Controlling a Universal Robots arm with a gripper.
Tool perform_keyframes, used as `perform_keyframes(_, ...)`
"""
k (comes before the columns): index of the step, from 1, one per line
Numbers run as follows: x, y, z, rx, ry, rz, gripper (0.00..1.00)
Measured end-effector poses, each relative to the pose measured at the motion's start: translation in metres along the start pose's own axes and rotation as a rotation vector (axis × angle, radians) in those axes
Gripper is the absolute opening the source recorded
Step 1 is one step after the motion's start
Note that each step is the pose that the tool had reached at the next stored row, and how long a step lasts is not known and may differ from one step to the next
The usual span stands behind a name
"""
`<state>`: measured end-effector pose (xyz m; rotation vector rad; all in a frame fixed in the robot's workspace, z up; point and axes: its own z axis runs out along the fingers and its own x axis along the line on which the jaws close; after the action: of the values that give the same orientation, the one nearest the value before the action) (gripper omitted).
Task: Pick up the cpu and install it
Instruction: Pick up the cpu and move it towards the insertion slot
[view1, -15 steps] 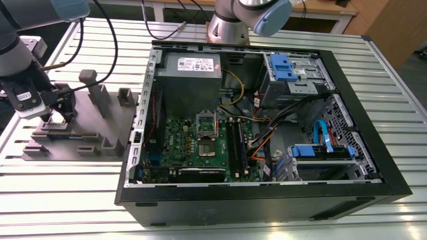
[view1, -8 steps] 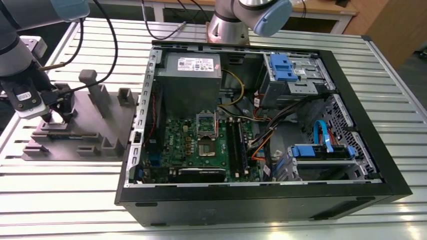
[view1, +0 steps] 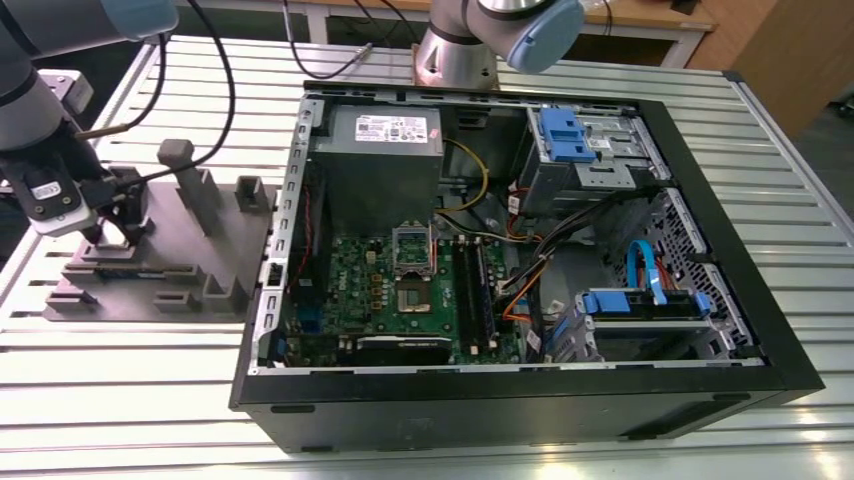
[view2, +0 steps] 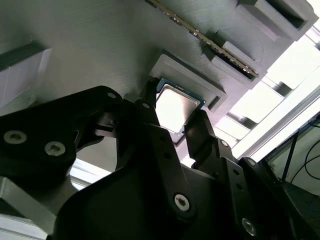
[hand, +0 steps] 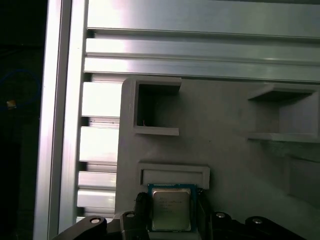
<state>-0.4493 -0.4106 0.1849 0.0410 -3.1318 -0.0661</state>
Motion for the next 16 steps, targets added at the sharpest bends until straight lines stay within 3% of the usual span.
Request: perform_keyframes(16,0.0001,0.0005,-0.0115,-0.0001,-0.0001,0.000,0.47)
